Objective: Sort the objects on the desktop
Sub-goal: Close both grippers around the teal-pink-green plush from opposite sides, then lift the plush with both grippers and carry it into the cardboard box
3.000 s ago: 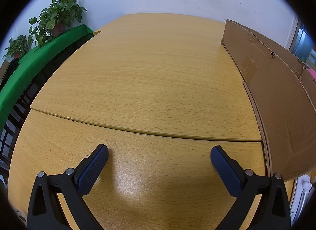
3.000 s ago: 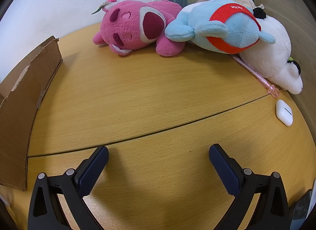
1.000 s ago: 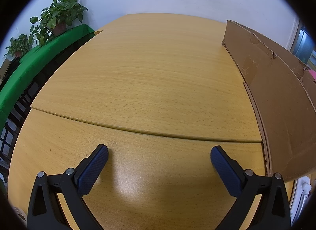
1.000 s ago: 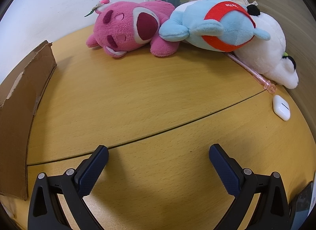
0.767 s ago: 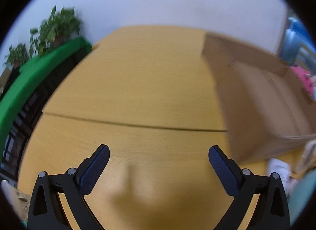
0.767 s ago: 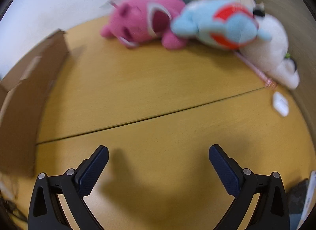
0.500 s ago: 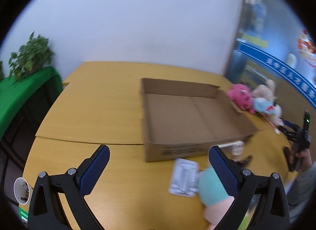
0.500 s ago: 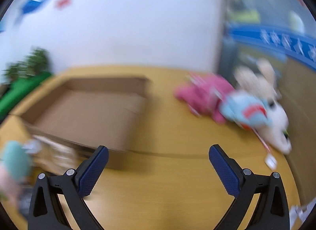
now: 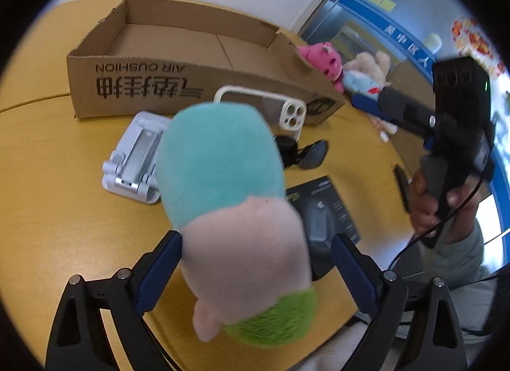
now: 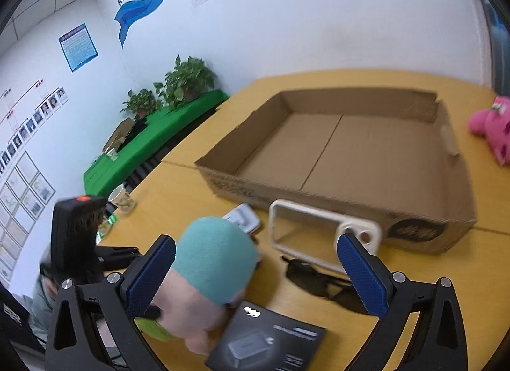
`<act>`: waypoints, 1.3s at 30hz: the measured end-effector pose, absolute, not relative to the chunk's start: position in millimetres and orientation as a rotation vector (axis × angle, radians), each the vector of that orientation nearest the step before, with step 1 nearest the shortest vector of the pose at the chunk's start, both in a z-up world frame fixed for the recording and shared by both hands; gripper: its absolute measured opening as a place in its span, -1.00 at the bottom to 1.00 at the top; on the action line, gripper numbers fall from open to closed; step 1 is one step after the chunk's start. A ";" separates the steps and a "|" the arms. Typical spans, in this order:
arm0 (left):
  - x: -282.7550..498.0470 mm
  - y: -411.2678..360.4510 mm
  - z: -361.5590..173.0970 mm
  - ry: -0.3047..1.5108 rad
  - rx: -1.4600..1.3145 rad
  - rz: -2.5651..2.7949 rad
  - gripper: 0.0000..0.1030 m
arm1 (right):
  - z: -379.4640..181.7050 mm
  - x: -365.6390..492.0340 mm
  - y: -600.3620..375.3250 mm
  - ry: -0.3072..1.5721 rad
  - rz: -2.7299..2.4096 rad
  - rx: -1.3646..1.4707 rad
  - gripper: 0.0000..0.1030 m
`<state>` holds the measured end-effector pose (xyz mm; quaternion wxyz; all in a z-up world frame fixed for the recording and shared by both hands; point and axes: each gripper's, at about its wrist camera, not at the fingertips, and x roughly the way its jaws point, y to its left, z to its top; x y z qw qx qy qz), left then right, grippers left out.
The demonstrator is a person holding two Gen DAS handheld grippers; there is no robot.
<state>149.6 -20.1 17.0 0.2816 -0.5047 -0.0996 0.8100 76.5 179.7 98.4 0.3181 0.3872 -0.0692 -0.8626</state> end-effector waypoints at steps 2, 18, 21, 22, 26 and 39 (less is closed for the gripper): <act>147.3 -18.6 8.0 -0.286 -1.397 2.148 0.63 | 87.0 70.5 161.4 -0.159 -2.227 1.076 1.00; 136.0 -15.2 46.3 -0.290 -1.297 2.236 0.28 | 45.0 69.8 102.9 -0.133 -2.031 1.188 0.30; 120.8 -13.8 98.4 -0.216 -1.125 2.303 0.28 | 94.4 65.9 112.1 -0.122 -2.116 1.015 0.27; 116.6 -13.0 114.6 -0.185 -1.074 2.325 0.28 | 117.0 62.4 115.2 -0.106 -2.151 0.937 0.26; 88.7 -7.8 194.7 -0.033 -0.784 2.413 0.28 | 200.7 46.7 126.6 -0.043 -2.260 0.664 0.24; -57.4 -60.1 263.9 0.004 -0.722 2.488 0.28 | 277.8 -97.3 114.5 -0.047 -2.262 0.435 0.23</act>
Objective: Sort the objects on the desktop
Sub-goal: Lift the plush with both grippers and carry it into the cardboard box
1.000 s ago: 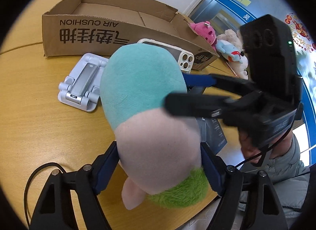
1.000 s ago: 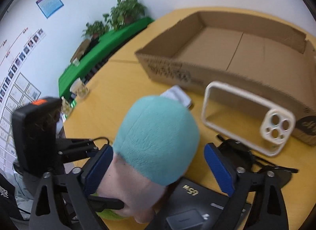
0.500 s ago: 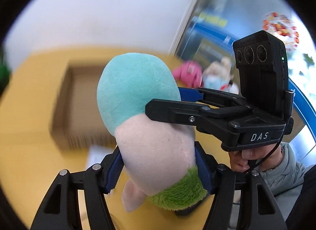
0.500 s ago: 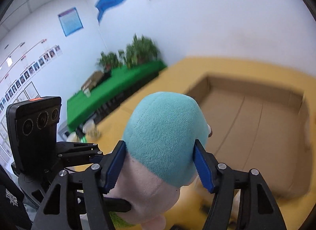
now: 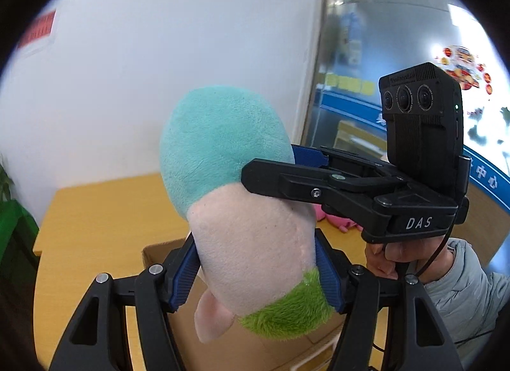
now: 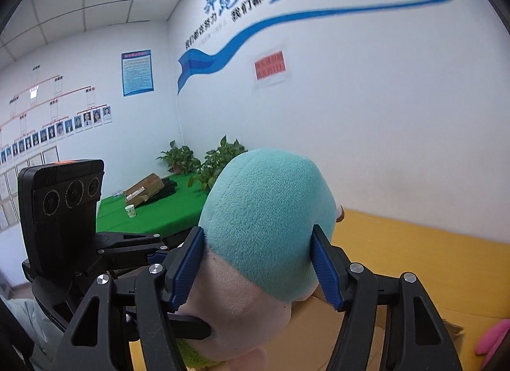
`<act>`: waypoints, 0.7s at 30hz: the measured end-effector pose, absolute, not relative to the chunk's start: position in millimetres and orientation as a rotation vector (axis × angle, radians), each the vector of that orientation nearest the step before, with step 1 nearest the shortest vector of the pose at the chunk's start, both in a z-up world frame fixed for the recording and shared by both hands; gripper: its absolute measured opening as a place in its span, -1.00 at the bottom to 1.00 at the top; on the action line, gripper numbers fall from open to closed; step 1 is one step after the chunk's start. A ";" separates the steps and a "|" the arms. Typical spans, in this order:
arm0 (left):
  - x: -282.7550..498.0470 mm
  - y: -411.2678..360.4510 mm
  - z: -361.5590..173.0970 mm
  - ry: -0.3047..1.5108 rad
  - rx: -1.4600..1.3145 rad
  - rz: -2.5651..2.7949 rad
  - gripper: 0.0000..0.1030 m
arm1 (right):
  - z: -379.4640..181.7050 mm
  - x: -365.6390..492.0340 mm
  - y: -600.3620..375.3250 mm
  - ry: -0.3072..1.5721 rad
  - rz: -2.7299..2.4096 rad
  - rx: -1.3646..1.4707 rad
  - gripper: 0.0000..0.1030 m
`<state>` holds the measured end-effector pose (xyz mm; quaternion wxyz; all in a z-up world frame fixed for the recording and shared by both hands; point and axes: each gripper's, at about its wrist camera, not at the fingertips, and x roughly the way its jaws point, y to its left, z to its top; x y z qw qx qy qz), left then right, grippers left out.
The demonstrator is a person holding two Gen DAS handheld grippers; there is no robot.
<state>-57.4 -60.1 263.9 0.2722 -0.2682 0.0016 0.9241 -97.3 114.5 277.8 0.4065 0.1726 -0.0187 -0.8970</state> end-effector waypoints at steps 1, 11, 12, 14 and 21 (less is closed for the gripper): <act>-72.6 -64.3 256.1 -0.004 -0.757 2.486 0.28 | 266.4 -116.9 109.6 -0.064 -2.246 0.465 0.23; -201.2 -91.0 121.7 -0.156 -1.183 2.334 0.28 | 103.2 -268.7 79.7 -0.280 -2.127 0.833 0.23; -211.5 -90.5 108.4 -0.172 -1.219 2.316 0.28 | 86.8 -276.6 78.1 -0.299 -2.117 0.867 0.23; -223.7 -92.1 83.9 -0.207 -1.284 2.277 0.27 | 53.2 -291.6 79.9 -0.336 -2.102 0.941 0.23; -214.8 -82.7 54.3 -0.206 -1.387 2.202 0.28 | 17.2 -288.9 81.8 -0.330 -2.099 1.034 0.22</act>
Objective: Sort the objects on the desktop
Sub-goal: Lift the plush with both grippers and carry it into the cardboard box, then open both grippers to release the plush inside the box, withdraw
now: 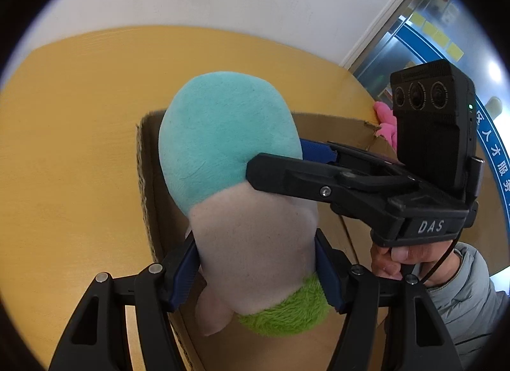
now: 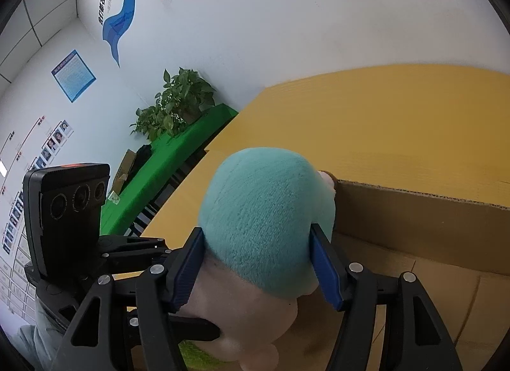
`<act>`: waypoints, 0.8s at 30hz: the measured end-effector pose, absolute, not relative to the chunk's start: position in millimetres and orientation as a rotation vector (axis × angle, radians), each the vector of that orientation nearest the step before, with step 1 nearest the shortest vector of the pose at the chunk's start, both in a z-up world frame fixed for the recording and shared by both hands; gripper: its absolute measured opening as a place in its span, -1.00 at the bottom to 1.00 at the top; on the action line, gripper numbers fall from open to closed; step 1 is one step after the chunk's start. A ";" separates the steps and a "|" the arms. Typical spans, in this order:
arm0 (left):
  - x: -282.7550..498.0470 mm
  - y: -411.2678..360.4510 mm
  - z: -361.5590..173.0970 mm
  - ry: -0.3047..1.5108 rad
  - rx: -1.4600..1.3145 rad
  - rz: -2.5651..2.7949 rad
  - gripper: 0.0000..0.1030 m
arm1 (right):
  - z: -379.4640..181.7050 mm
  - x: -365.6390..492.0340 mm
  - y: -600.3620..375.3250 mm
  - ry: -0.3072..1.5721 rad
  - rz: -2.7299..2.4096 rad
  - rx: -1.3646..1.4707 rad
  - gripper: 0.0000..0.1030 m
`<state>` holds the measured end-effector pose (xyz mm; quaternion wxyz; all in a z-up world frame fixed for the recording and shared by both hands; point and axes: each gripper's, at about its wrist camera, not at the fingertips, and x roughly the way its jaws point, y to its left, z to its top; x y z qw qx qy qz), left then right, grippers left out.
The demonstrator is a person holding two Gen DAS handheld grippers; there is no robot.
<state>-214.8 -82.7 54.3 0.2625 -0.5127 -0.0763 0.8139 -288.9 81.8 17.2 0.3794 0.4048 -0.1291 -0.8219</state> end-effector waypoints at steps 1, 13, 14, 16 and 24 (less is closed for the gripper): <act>-214.1 -81.8 50.7 -0.209 -1.397 2.191 0.28 | 17.1 -284.4 79.0 -0.317 -2.102 1.050 0.22; -200.6 -116.0 48.7 -0.270 -1.489 2.258 0.38 | -16.9 -289.1 68.3 -0.406 -2.031 1.155 0.22; -195.6 -116.4 52.7 -0.273 -1.480 2.278 0.38 | -16.4 -289.0 67.0 -0.396 -2.041 1.153 0.22; -181.6 -117.7 63.5 -0.267 -1.465 2.319 0.38 | -17.2 -286.1 68.0 -0.374 -2.054 1.149 0.22; -129.4 -90.4 103.6 -0.229 -1.344 2.466 0.38 | 8.4 -274.0 51.9 -0.260 -2.138 1.149 0.51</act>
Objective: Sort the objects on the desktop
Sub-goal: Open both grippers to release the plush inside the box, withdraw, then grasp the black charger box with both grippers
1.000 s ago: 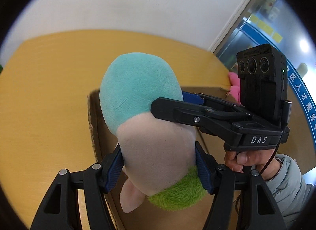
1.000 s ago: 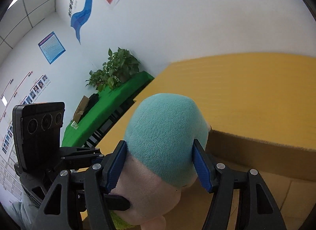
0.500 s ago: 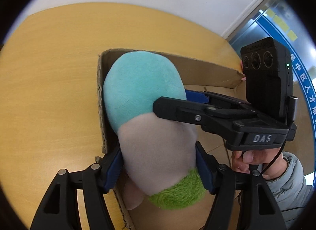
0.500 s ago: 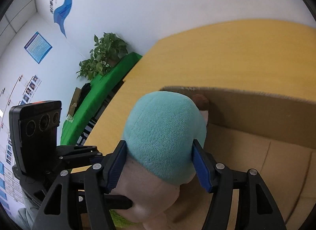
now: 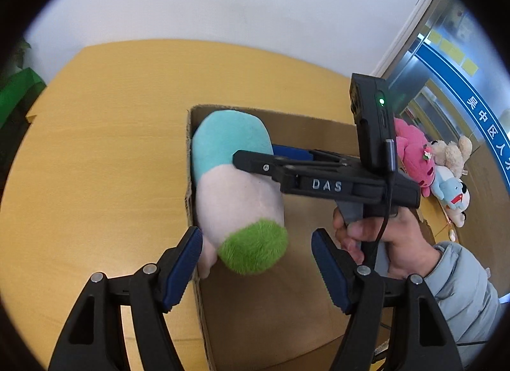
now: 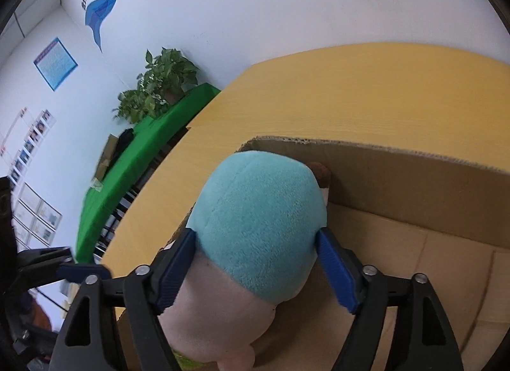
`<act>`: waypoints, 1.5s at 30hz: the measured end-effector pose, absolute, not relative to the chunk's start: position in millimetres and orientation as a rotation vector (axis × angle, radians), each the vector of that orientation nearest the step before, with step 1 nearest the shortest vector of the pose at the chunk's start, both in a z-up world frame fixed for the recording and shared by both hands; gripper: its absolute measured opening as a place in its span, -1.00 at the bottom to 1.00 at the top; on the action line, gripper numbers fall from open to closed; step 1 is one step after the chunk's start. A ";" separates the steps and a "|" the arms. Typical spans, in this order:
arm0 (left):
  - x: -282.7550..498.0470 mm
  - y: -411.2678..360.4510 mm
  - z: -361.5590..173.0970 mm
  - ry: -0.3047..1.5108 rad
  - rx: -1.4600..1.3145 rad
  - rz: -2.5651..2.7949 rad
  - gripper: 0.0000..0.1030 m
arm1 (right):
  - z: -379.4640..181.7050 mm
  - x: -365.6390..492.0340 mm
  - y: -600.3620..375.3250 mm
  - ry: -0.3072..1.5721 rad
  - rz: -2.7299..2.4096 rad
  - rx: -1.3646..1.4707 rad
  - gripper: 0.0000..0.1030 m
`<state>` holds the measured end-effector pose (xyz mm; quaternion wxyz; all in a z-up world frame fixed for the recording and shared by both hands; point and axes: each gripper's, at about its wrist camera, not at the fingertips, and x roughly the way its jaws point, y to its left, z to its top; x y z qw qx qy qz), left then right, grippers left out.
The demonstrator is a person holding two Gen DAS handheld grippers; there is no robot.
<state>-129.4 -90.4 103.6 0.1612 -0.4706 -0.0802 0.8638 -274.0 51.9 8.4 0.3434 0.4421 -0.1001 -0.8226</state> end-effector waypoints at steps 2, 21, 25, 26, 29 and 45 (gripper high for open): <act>-108.5 -107.1 106.1 -0.217 -1.283 2.524 0.38 | 28.9 -265.4 51.6 -0.242 -2.149 1.139 0.55; 34.2 -31.9 172.0 0.079 -0.740 2.854 0.62 | 121.3 7.4 163.8 0.177 -2.755 0.976 0.99; 43.8 -15.1 149.8 -0.086 -0.822 2.758 0.62 | 108.3 41.0 177.8 0.218 -2.806 0.983 0.99; 46.4 -11.4 145.1 -0.104 -0.830 2.746 0.62 | 106.1 47.1 178.9 0.242 -2.817 0.978 0.99; 57.3 2.1 137.6 -0.104 -0.840 2.711 0.62 | 102.1 67.6 185.1 0.278 -2.831 0.953 0.99; 97.7 7.7 110.2 -0.083 -1.004 2.653 0.62 | 90.3 142.6 200.5 0.271 -2.761 0.860 0.99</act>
